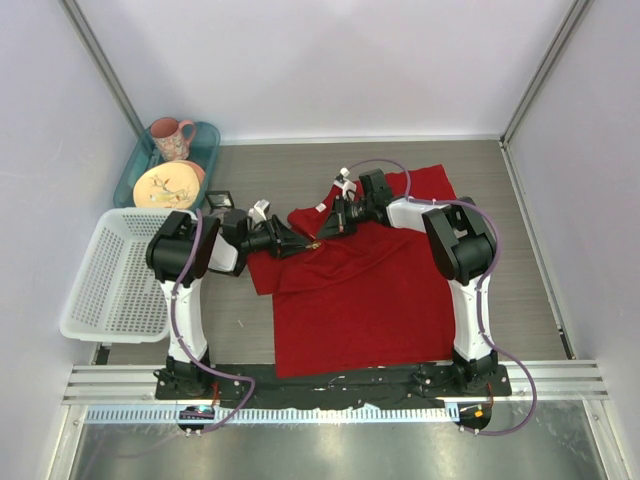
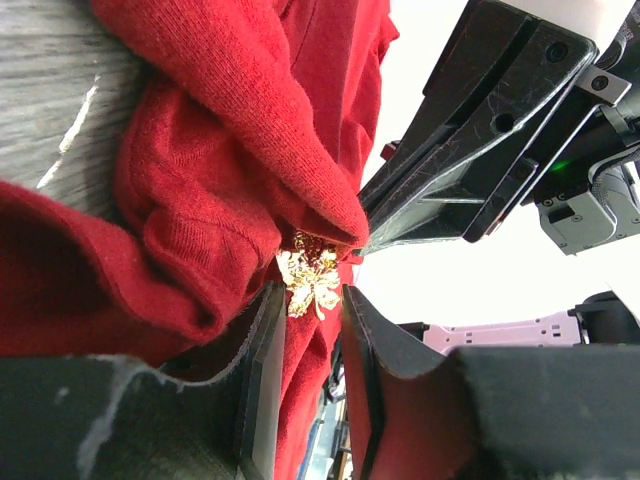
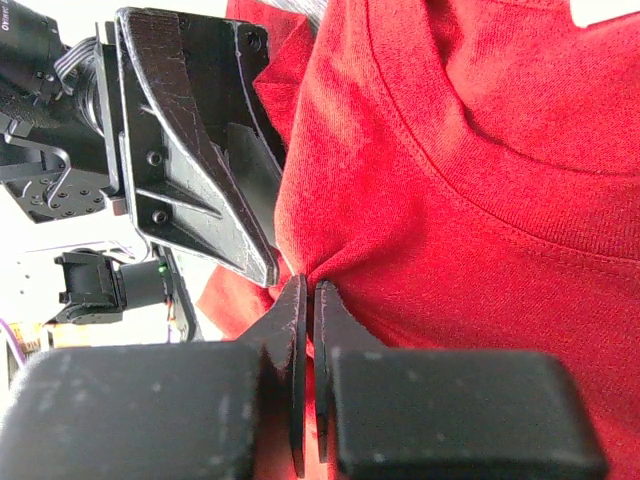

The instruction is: Pin the brooch onto the clothing

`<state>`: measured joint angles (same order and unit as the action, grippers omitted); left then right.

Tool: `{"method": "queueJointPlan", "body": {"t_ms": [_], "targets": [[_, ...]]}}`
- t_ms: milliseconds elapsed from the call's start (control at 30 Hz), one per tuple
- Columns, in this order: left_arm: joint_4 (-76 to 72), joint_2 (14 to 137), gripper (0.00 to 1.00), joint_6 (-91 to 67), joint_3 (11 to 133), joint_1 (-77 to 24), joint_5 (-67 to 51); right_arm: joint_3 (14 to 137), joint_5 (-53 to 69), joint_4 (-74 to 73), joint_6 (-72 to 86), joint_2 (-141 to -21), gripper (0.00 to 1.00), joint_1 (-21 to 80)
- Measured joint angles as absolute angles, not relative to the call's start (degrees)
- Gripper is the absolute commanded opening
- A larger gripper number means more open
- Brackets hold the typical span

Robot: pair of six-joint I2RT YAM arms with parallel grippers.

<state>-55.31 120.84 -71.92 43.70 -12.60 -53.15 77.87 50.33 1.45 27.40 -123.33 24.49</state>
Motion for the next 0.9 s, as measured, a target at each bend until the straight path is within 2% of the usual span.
{"method": "queueJointPlan", "body": {"t_ms": [67,167,200,300,600,733,900], "targets": [[-56.0,121.0,0.3,-72.3,43.7,-12.7,-53.1,77.9,50.3,1.4,27.4,-123.3,0.01,24.5],[-56.8,121.0,0.2,-73.1,43.7,-12.8,-53.2,77.9,50.3,1.4,27.4,-123.3,0.01,24.5],[-57.1,121.0,0.12,-73.1,43.7,-12.9,-53.1,77.9,50.4,1.3,27.4,-123.3,0.01,24.5],[-57.8,121.0,0.06,-73.1,43.7,-13.0,-53.2,77.9,50.7,1.3,27.2,-123.3,0.01,24.5],[-59.6,121.0,0.03,-69.2,43.7,-13.1,-54.4,78.8,52.9,-2.3,21.9,-123.3,0.01,24.6],[-60.9,121.0,0.03,-67.1,43.7,-13.1,-55.2,80.2,53.6,-5.5,18.8,-123.3,0.11,24.6],[-62.7,121.0,0.03,-65.5,43.7,-13.1,-55.9,81.5,54.3,-8.1,15.7,-123.3,0.16,24.6]]}}
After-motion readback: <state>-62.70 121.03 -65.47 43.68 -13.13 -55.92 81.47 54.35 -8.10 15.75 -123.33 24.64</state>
